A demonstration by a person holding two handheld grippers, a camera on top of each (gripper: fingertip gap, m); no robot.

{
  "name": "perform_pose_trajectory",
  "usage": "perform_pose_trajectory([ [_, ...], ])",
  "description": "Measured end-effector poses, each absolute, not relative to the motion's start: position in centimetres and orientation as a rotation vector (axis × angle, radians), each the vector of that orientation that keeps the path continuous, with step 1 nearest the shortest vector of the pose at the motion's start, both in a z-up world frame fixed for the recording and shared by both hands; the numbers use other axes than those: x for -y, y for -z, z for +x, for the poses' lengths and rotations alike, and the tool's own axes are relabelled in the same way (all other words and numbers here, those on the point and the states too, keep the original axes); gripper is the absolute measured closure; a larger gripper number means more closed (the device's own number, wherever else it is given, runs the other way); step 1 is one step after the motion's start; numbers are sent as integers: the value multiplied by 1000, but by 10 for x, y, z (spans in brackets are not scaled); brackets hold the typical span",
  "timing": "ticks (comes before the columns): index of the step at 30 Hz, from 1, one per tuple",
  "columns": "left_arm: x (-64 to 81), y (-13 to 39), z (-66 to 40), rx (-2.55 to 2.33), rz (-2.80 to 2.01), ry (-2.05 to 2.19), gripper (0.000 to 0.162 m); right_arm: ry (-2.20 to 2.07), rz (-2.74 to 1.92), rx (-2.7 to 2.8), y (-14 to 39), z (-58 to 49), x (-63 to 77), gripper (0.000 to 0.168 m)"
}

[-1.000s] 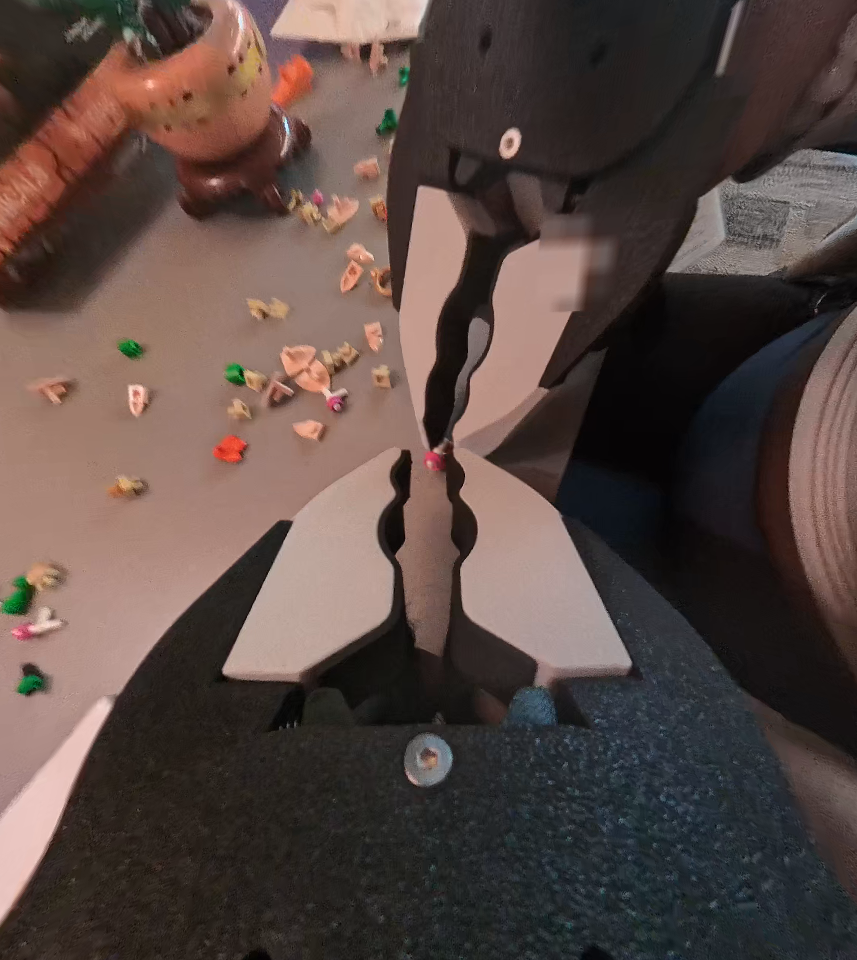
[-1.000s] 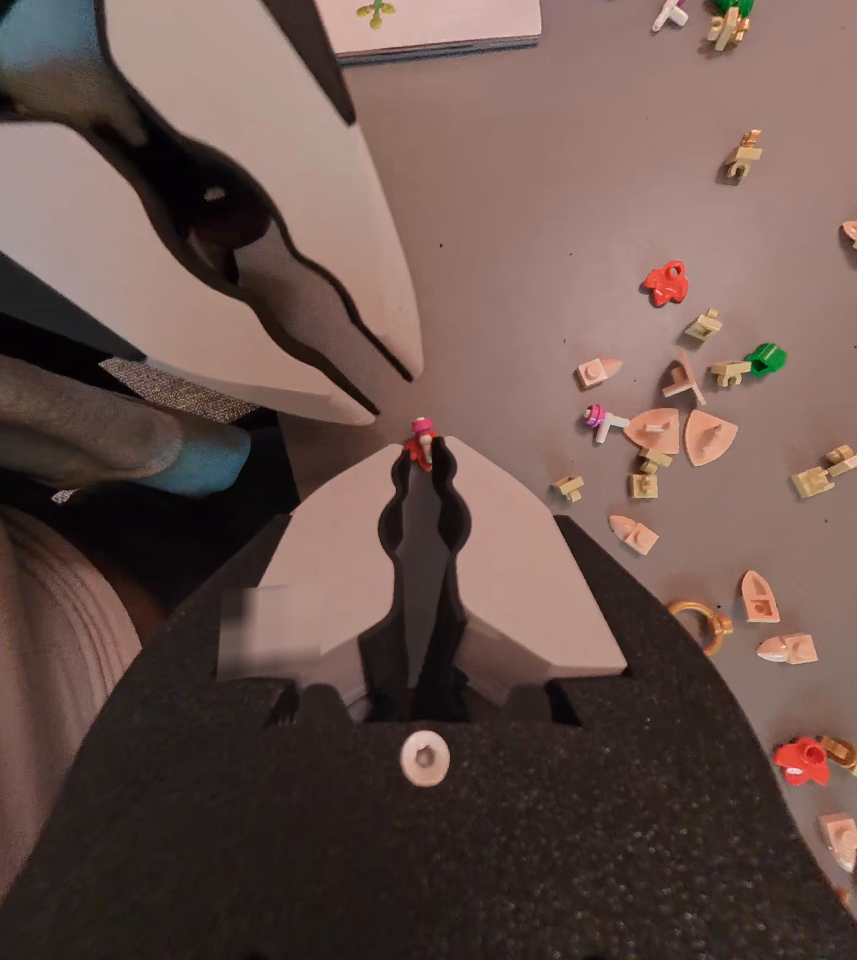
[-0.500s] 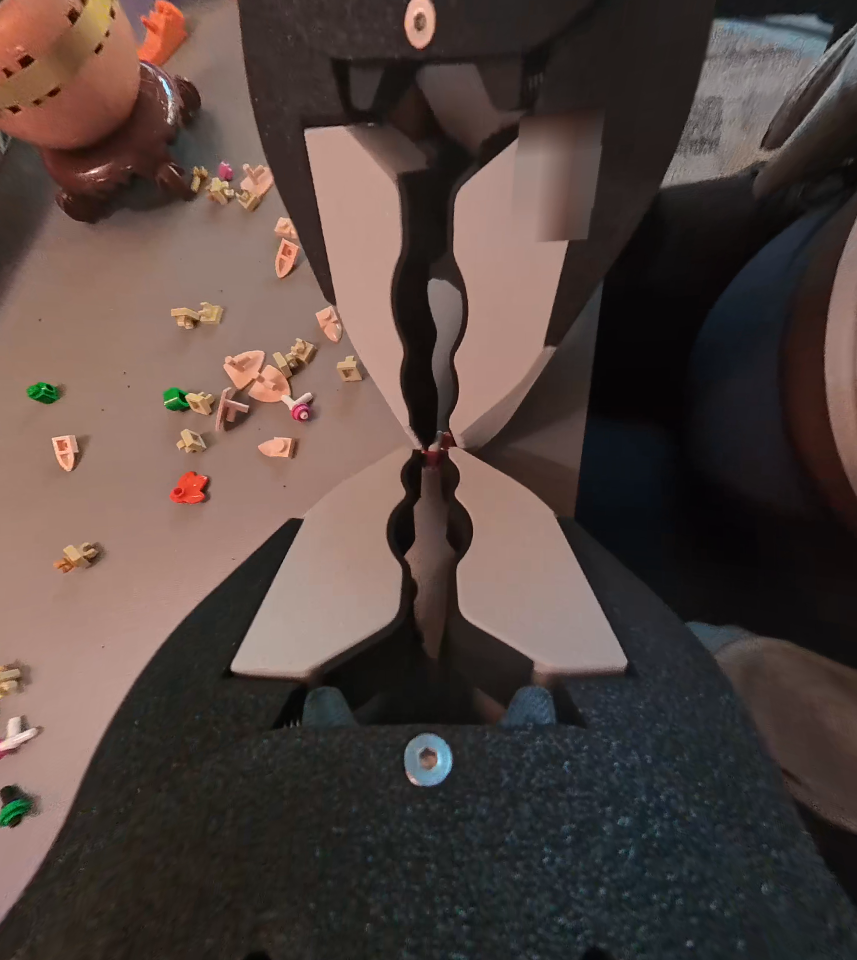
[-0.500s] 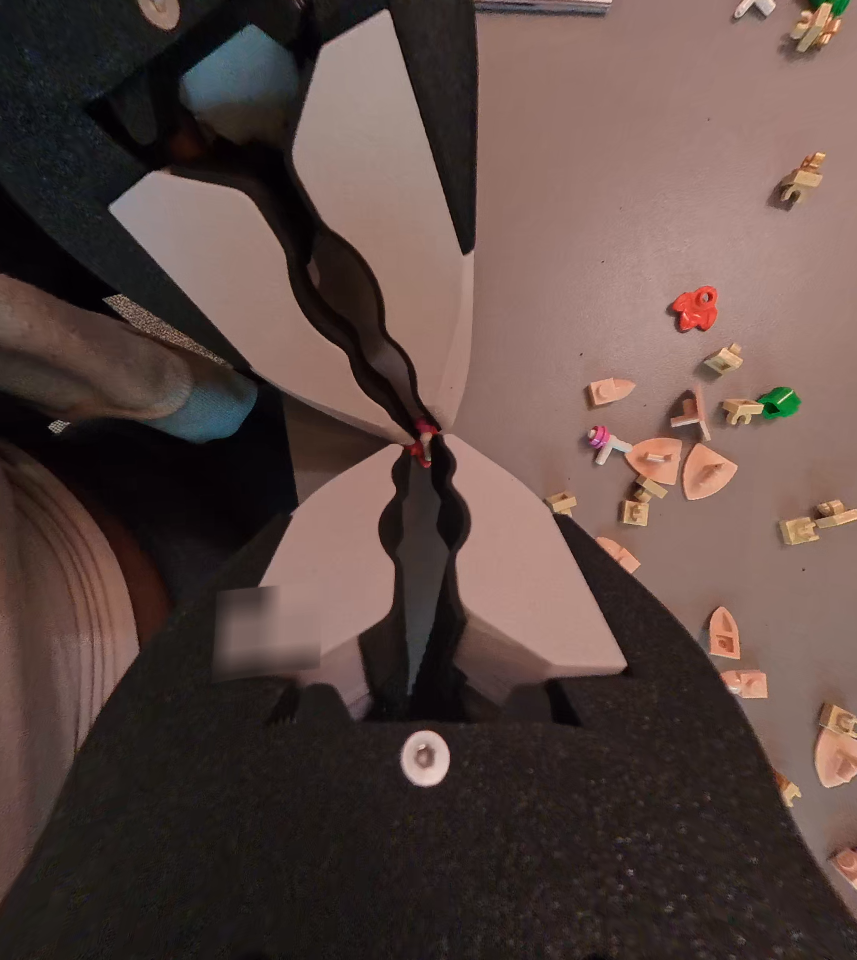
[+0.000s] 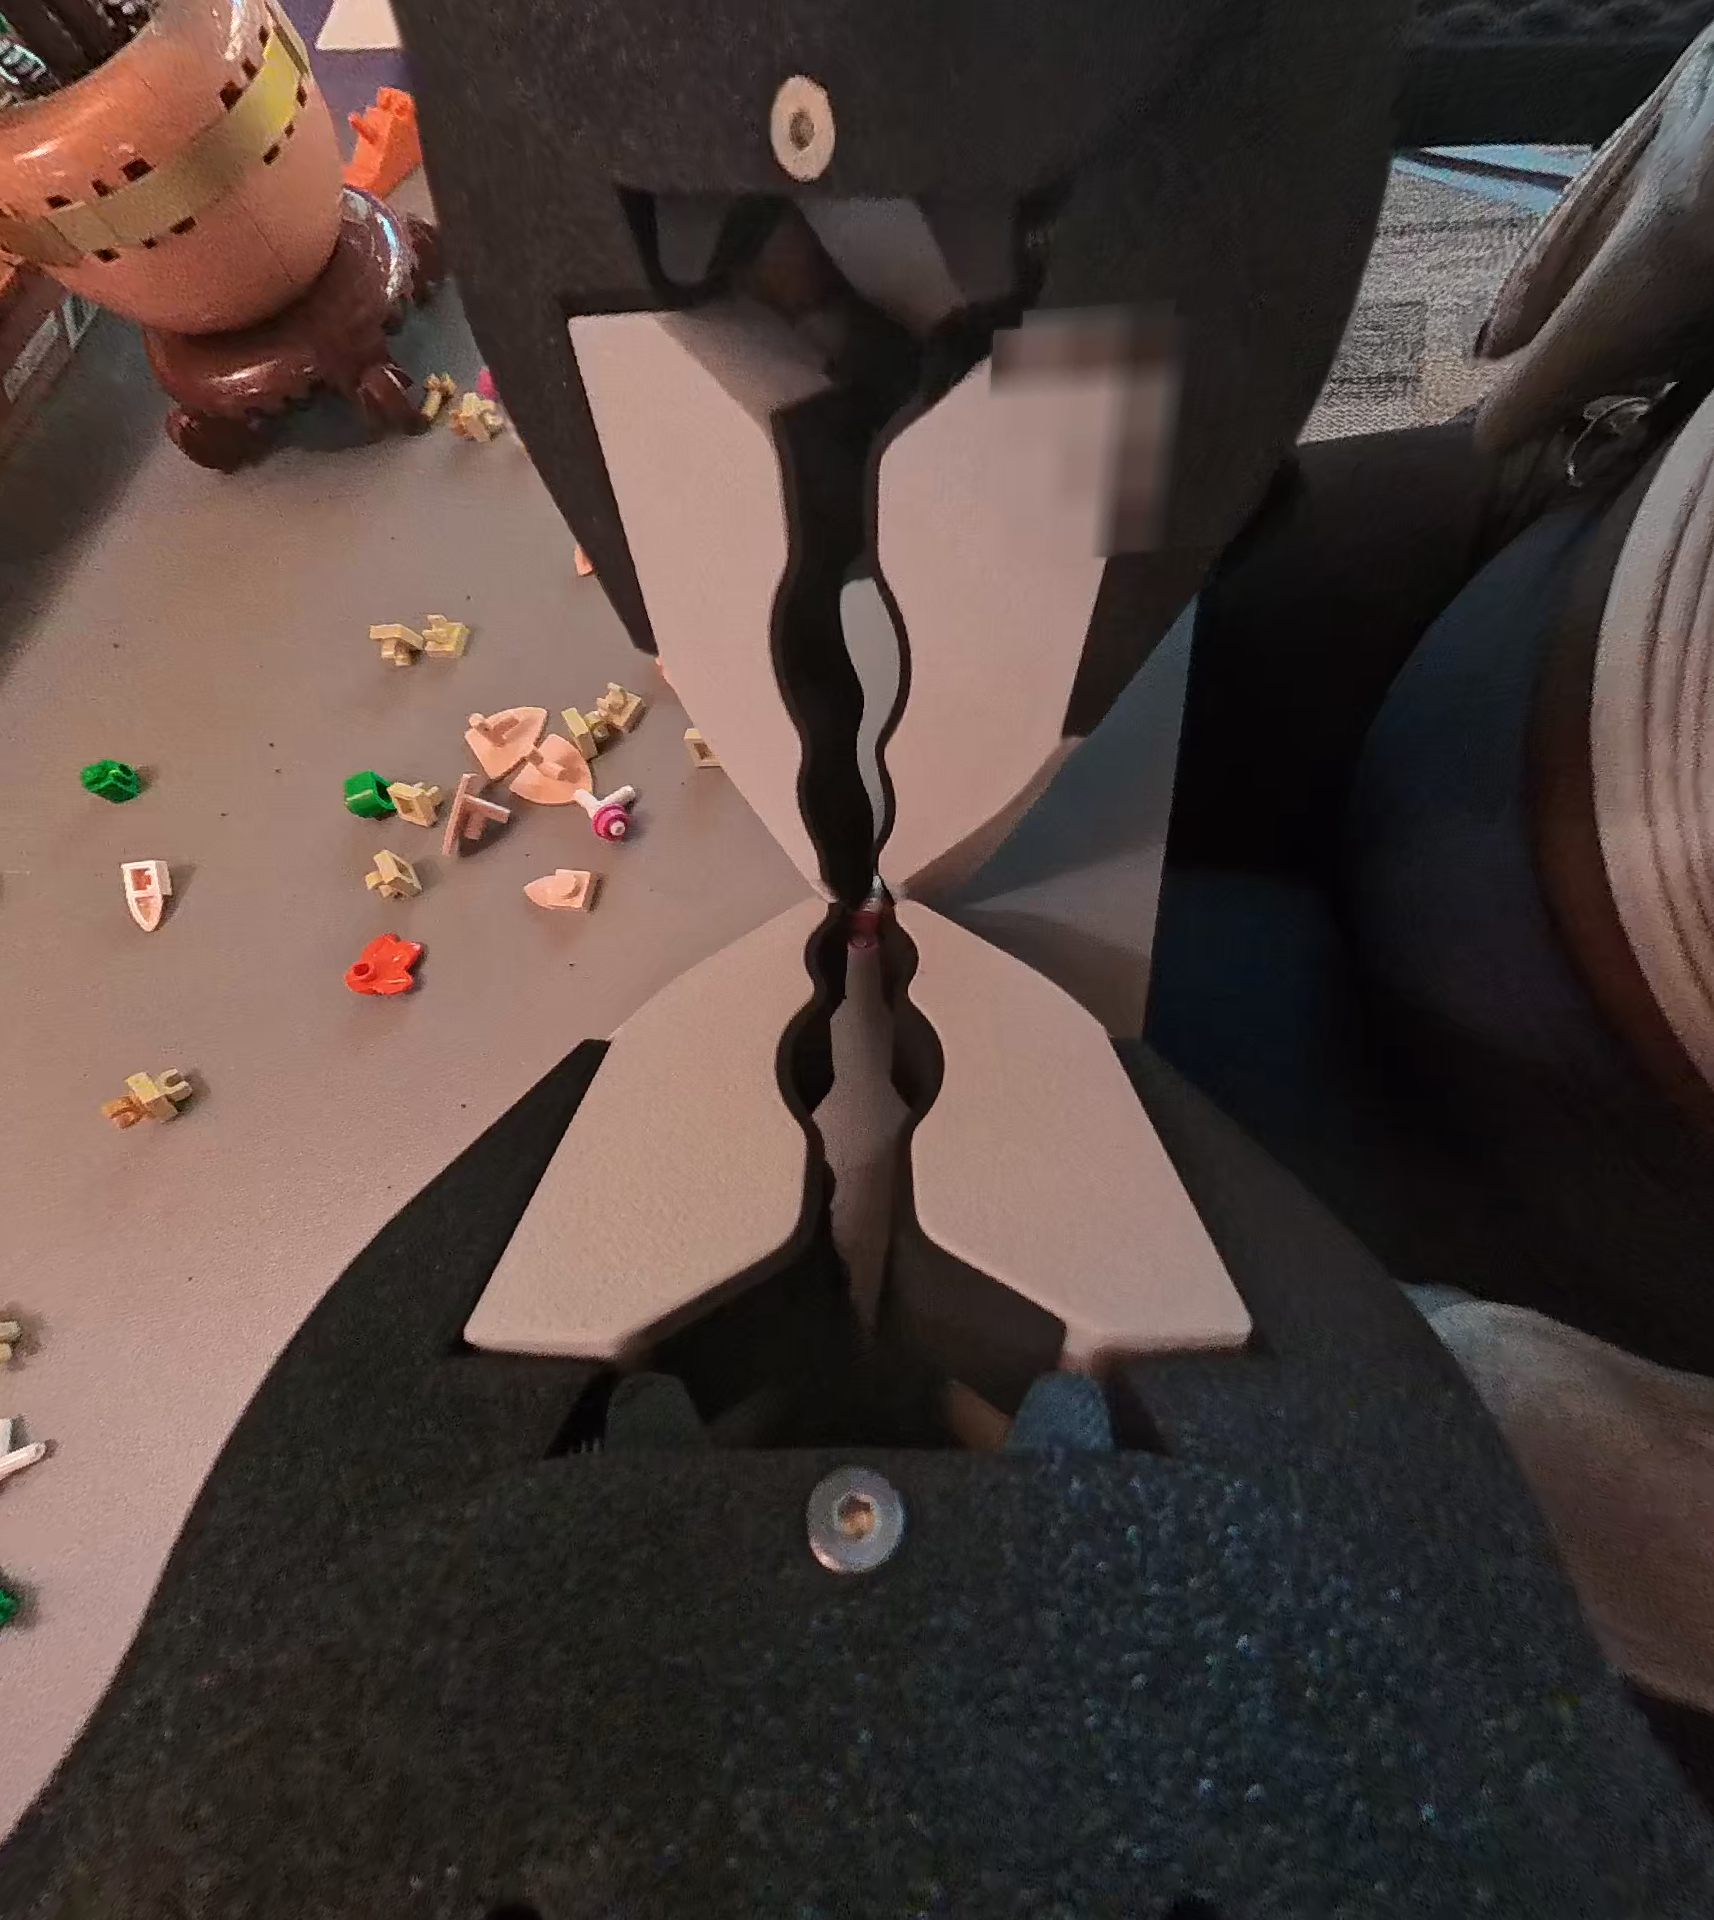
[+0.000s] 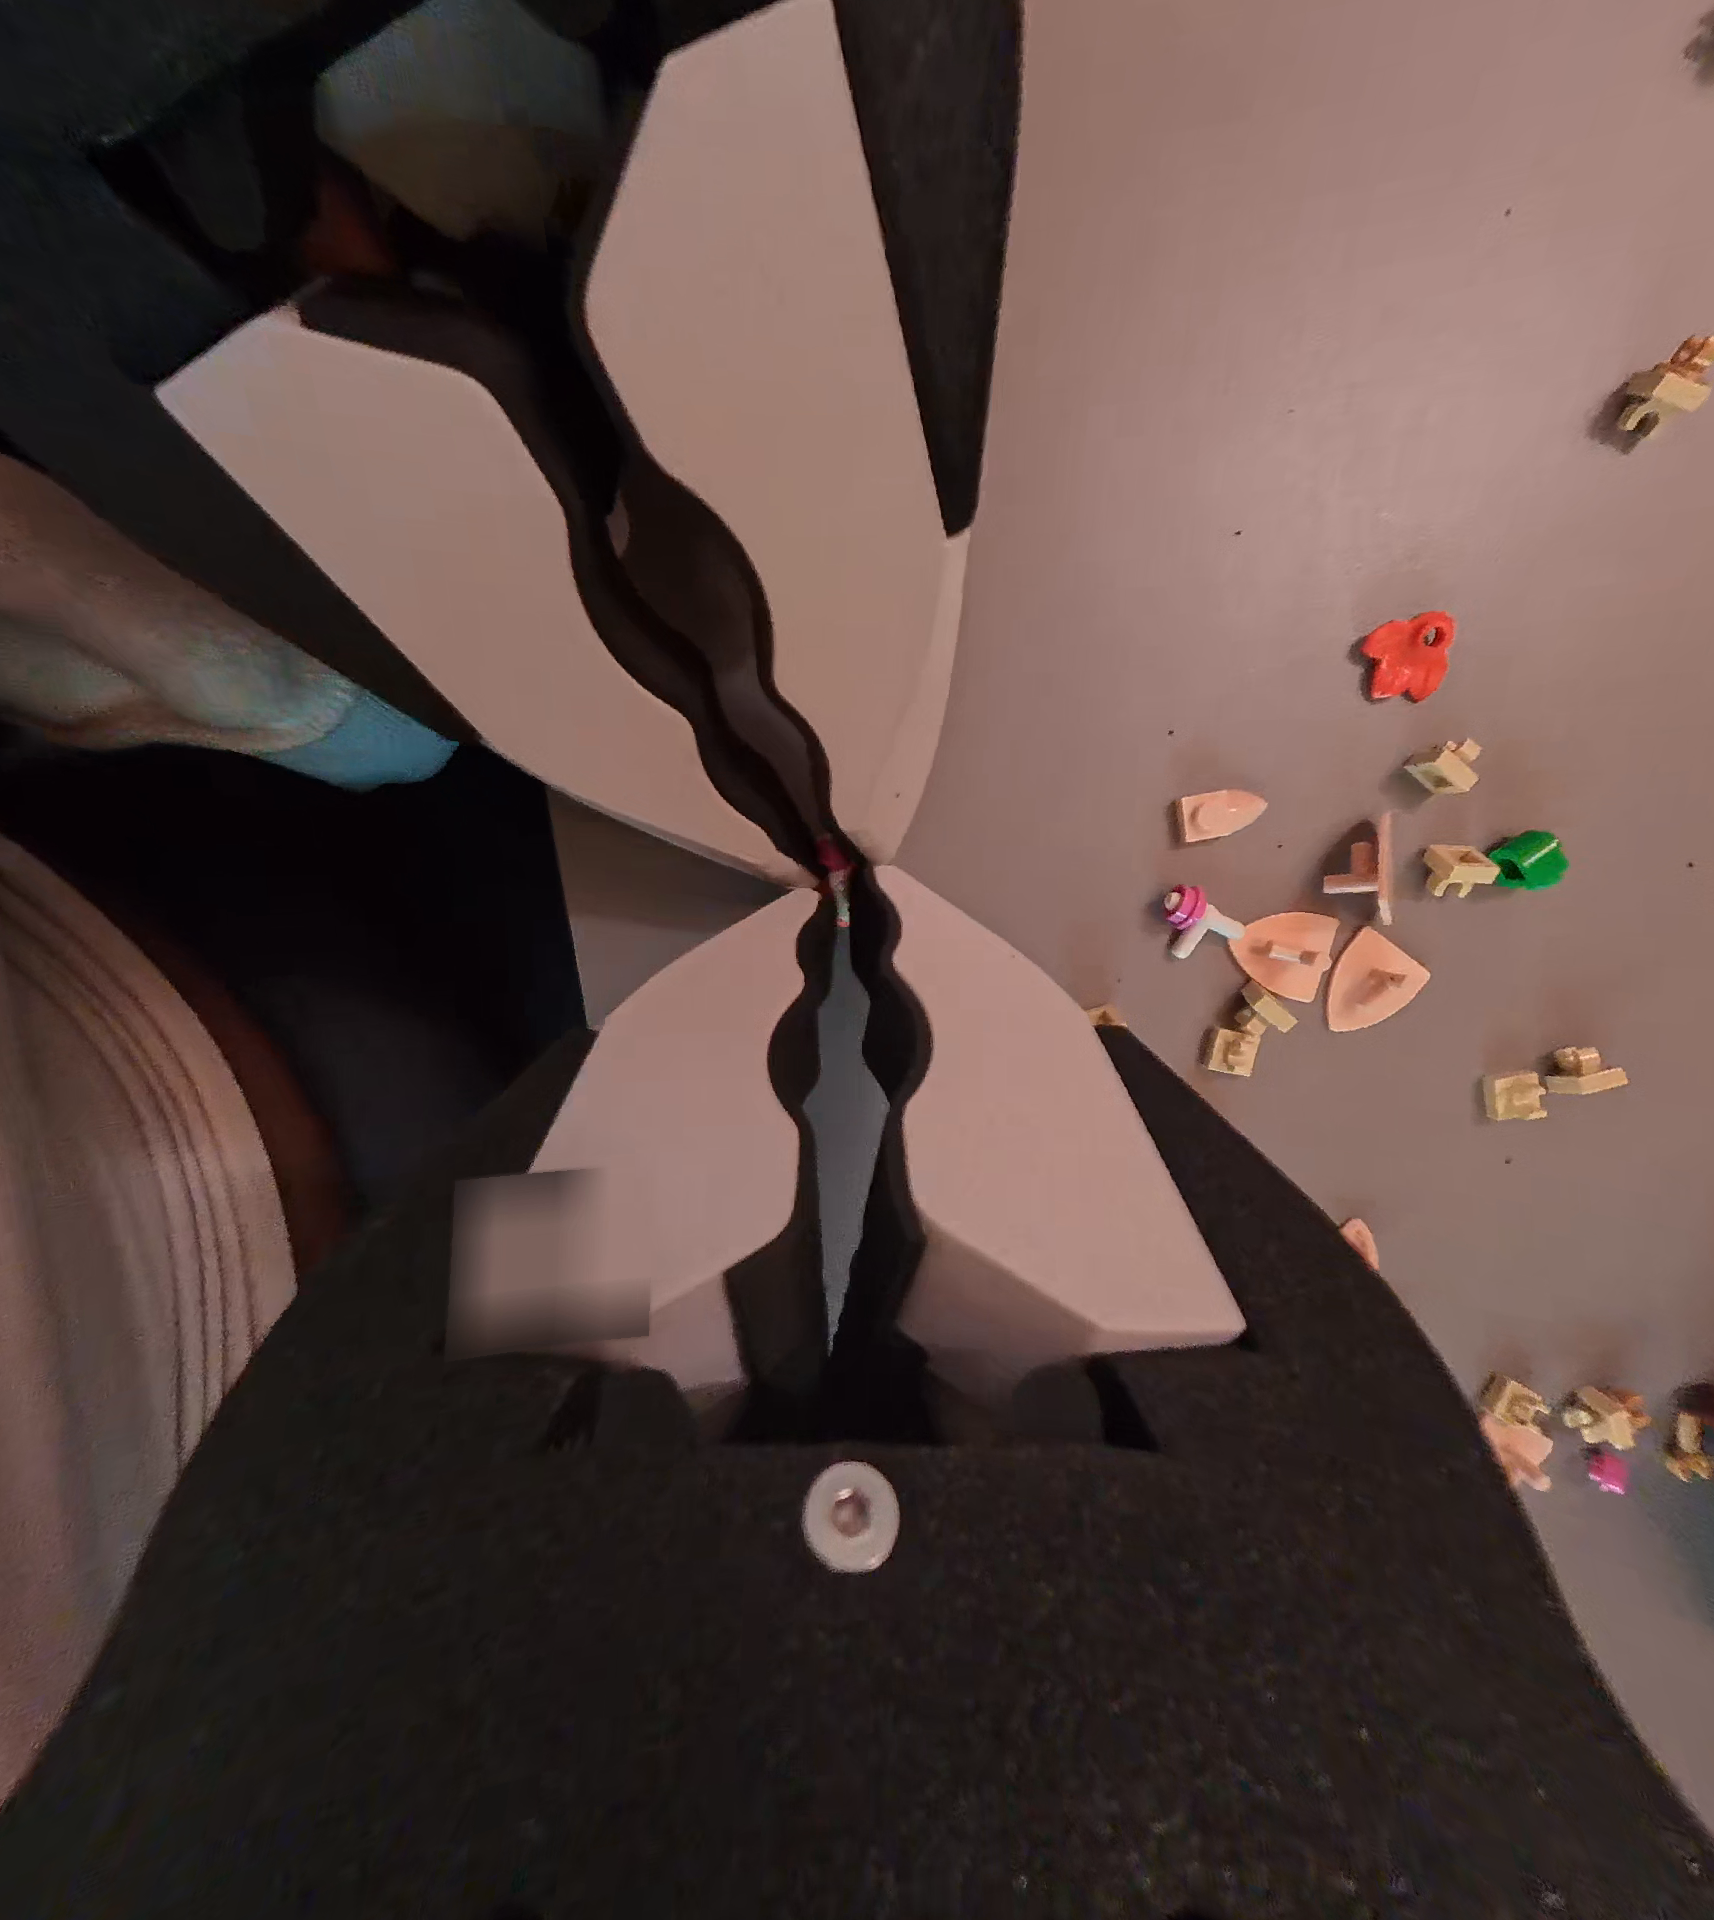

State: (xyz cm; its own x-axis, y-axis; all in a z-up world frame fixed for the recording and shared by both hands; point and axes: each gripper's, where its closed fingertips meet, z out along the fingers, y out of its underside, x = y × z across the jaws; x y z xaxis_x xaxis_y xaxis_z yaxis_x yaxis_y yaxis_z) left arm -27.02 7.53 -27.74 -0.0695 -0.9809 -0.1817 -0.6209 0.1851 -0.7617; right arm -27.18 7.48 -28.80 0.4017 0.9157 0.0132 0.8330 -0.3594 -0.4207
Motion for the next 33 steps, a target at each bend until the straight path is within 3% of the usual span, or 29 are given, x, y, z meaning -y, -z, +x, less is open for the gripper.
perform_pose_trajectory([
  [8,-79,272,-269,-1708,-1526,673,159,-353,-2335,1513,288,-273,-76,164],
  [10,-76,225,-259,-1375,-1501,1088,162,-392,-2333,1509,289,-275,-75,168],
  [13,-117,248,-280,-1406,-1568,691,162,-372,-2306,1485,289,-275,-75,168],
  [18,-129,234,-293,-1379,-1566,648,162,-486,-2315,1378,289,-275,-76,168],
  [25,-115,239,-302,-1311,-1587,690,150,-530,-2201,1225,278,-272,-85,160],
  [33,-142,222,-368,-1161,-1655,192,144,-517,-2082,1012,250,-245,-108,157],
])
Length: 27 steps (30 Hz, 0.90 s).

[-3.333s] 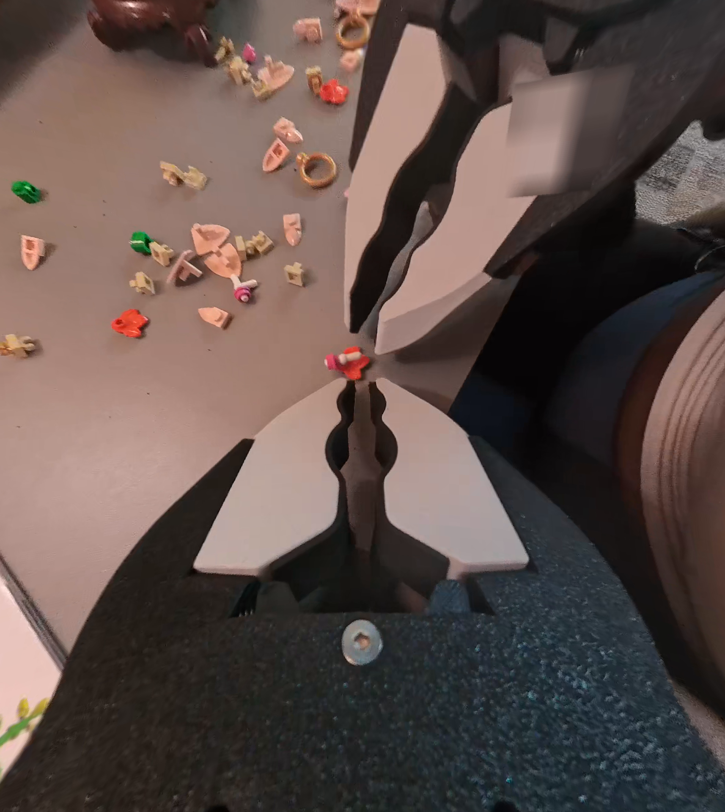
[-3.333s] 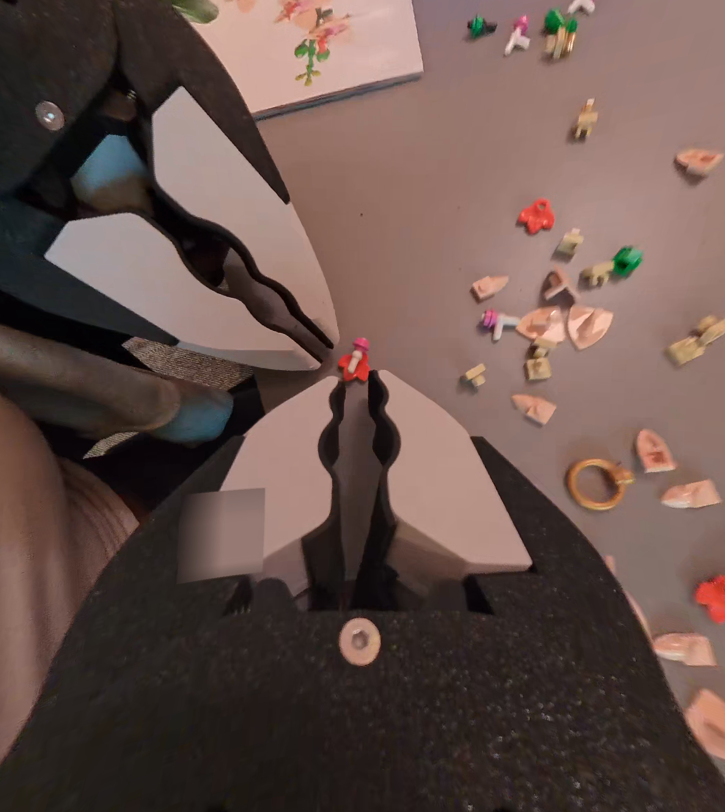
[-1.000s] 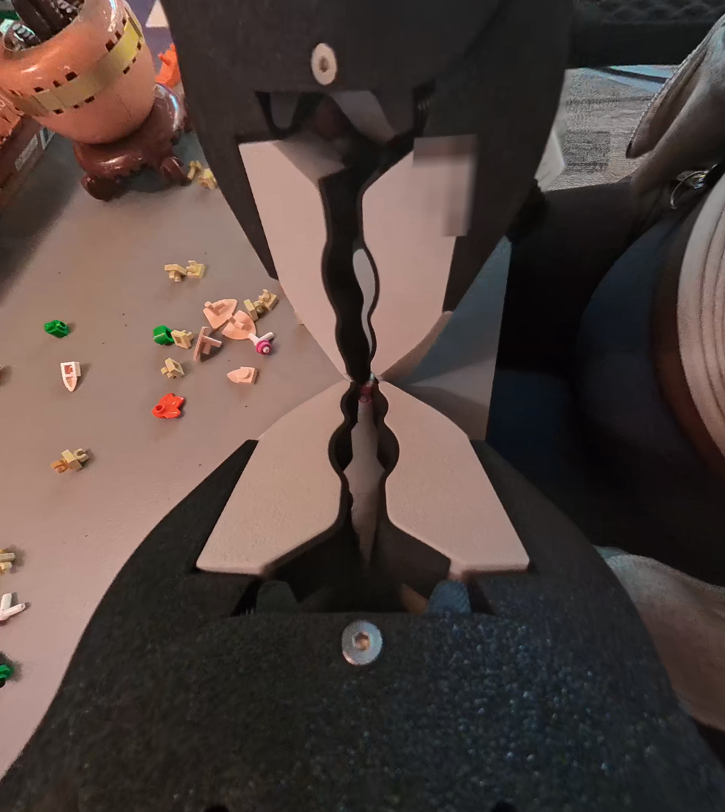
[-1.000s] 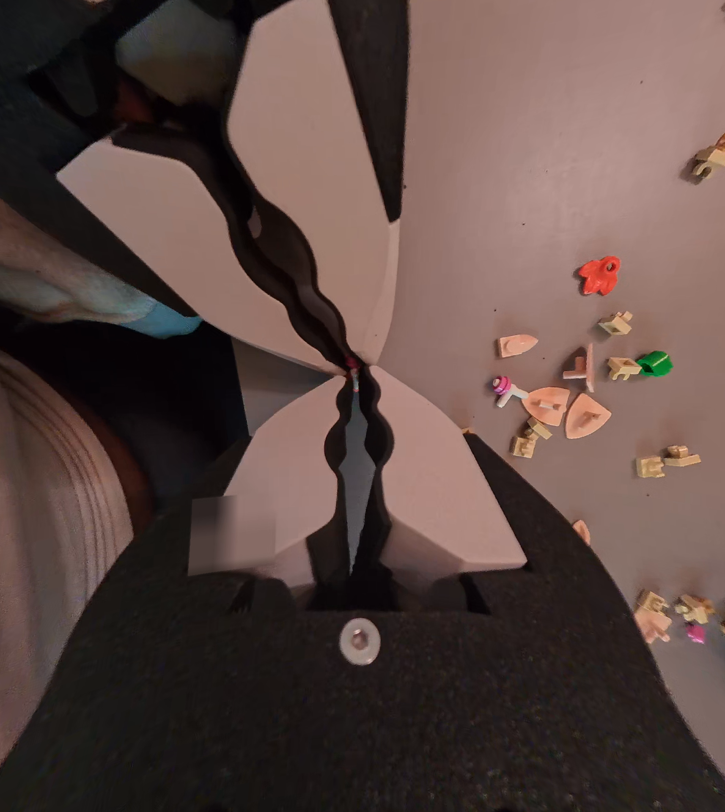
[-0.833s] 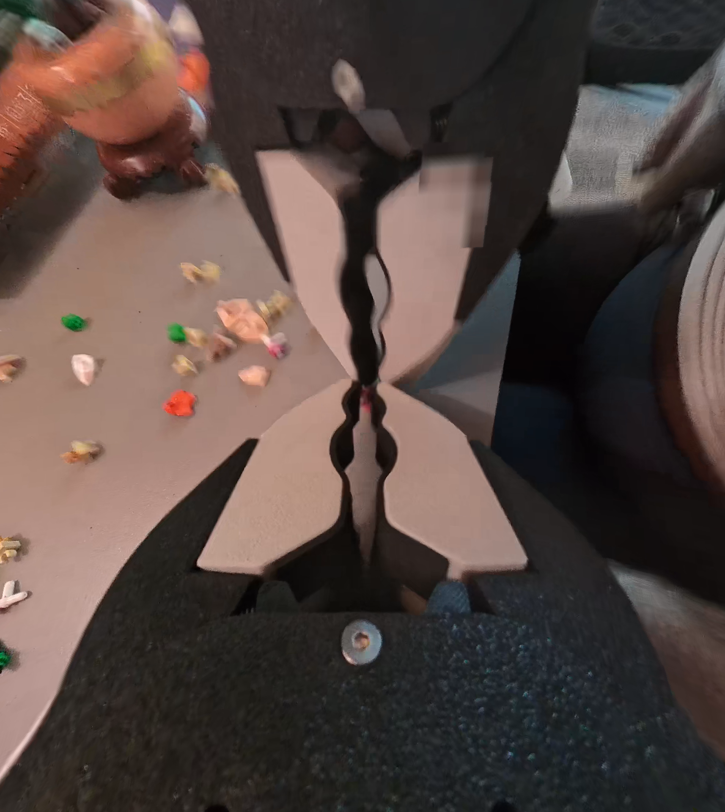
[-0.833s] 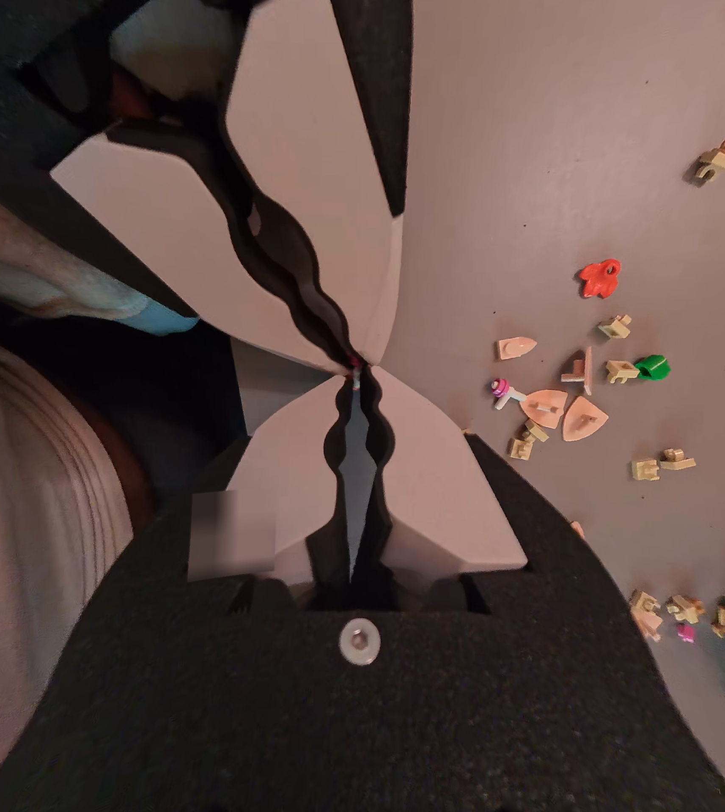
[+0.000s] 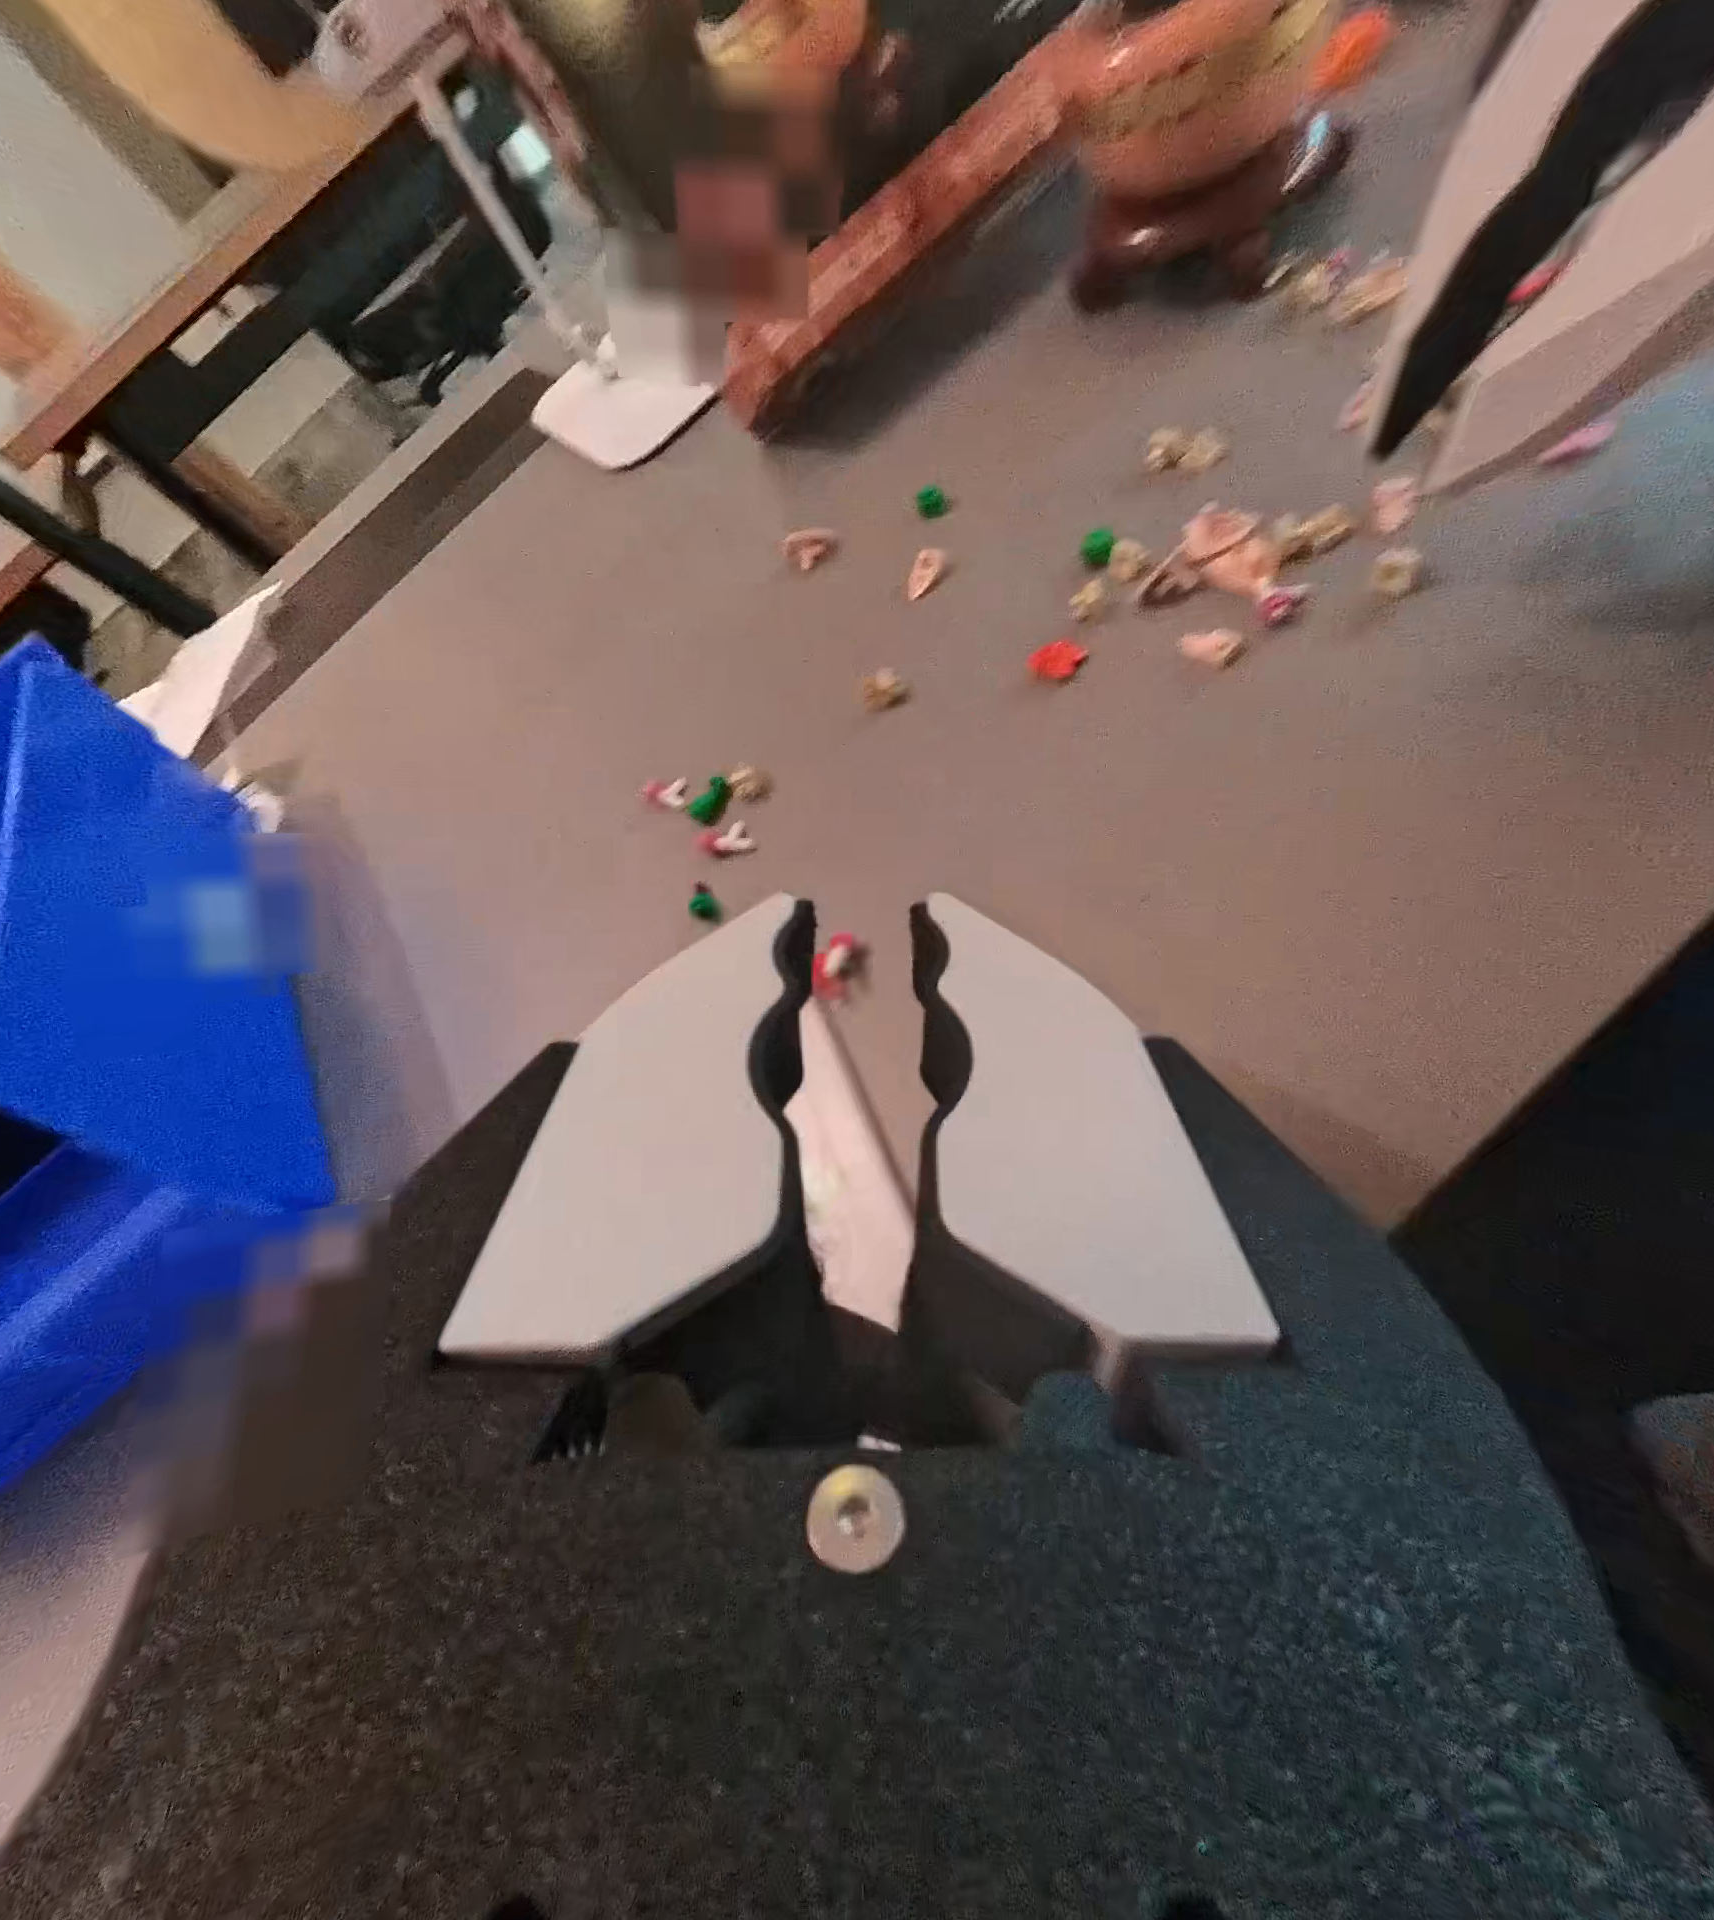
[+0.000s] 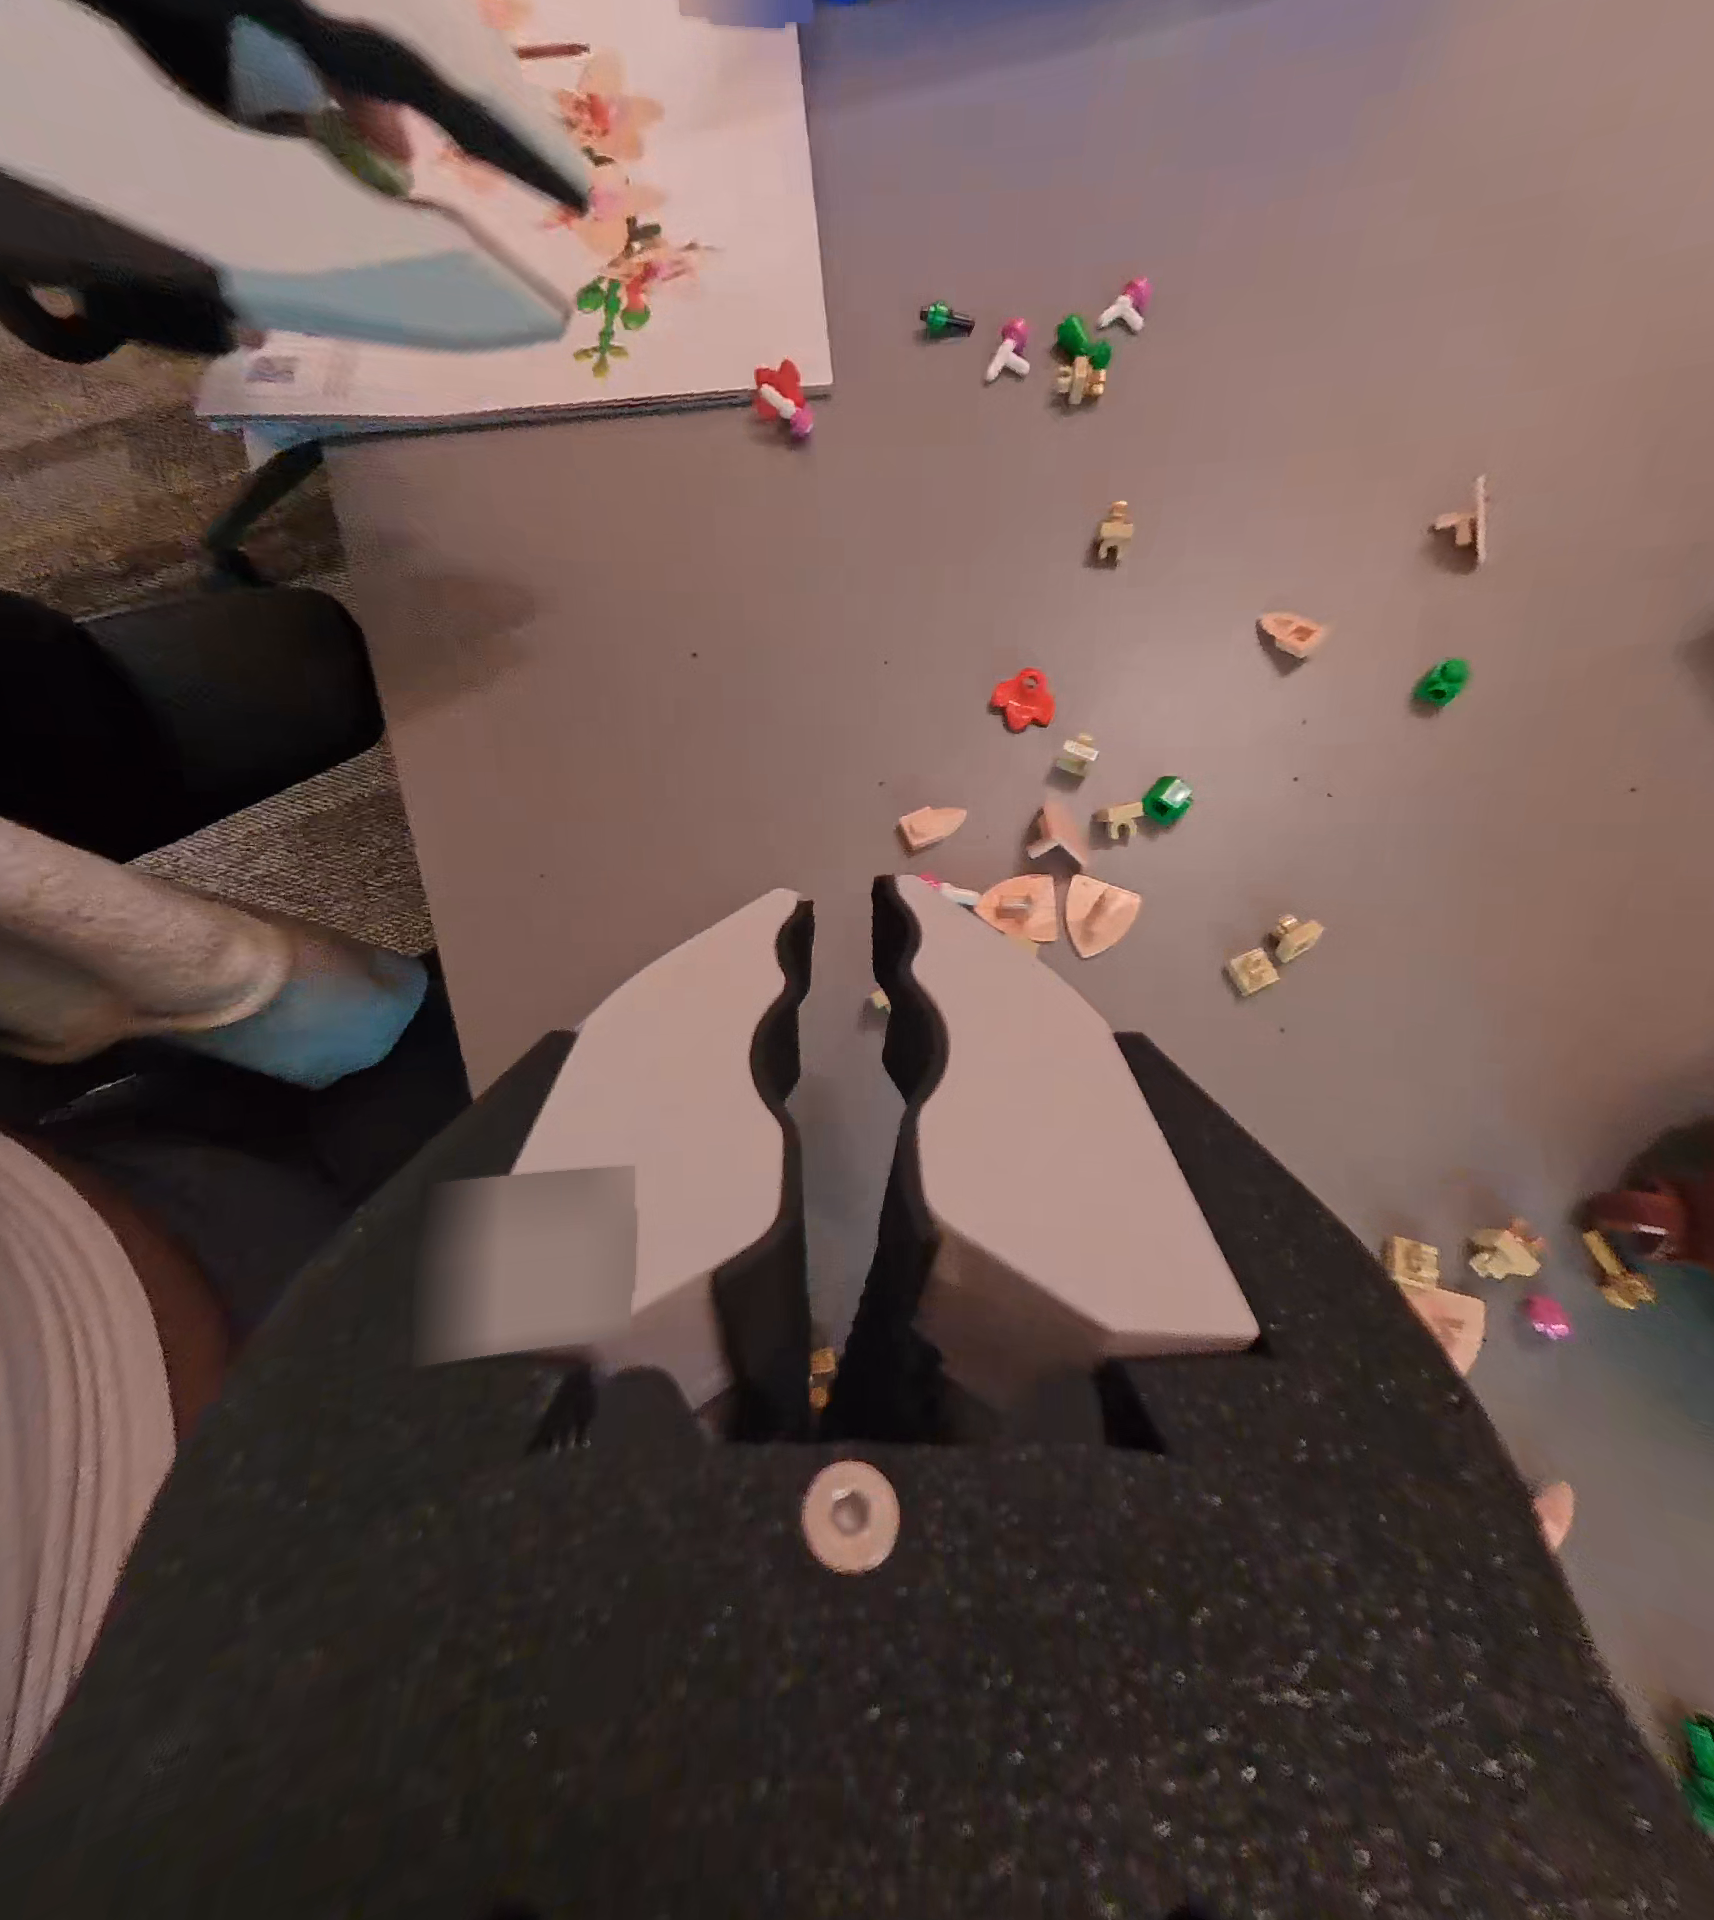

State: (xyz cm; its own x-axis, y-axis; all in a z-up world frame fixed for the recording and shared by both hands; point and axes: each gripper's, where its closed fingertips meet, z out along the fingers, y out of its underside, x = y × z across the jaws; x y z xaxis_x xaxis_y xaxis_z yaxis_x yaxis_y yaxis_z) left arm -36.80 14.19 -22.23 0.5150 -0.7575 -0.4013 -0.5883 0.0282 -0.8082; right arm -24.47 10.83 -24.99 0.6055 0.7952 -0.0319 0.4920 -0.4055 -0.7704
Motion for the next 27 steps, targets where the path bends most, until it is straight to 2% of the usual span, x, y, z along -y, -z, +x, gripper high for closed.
perform_pose_trajectory([
  [4,-169,244,-390,-1304,-1715,67,138,-549,-2041,1093,251,-258,-104,156],
  [8,-188,267,-388,-1412,-1806,96,153,-558,-1937,1206,242,-283,-110,155],
  [13,-186,264,-380,-1310,-1978,448,158,-526,-1889,1217,234,-292,-120,155],
  [20,-190,271,-385,-1151,-2161,736,157,-443,-1901,1214,240,-279,-125,155],
  [27,-185,279,-383,-1176,-2224,759,157,-446,-1898,1189,238,-273,-131,155],
])
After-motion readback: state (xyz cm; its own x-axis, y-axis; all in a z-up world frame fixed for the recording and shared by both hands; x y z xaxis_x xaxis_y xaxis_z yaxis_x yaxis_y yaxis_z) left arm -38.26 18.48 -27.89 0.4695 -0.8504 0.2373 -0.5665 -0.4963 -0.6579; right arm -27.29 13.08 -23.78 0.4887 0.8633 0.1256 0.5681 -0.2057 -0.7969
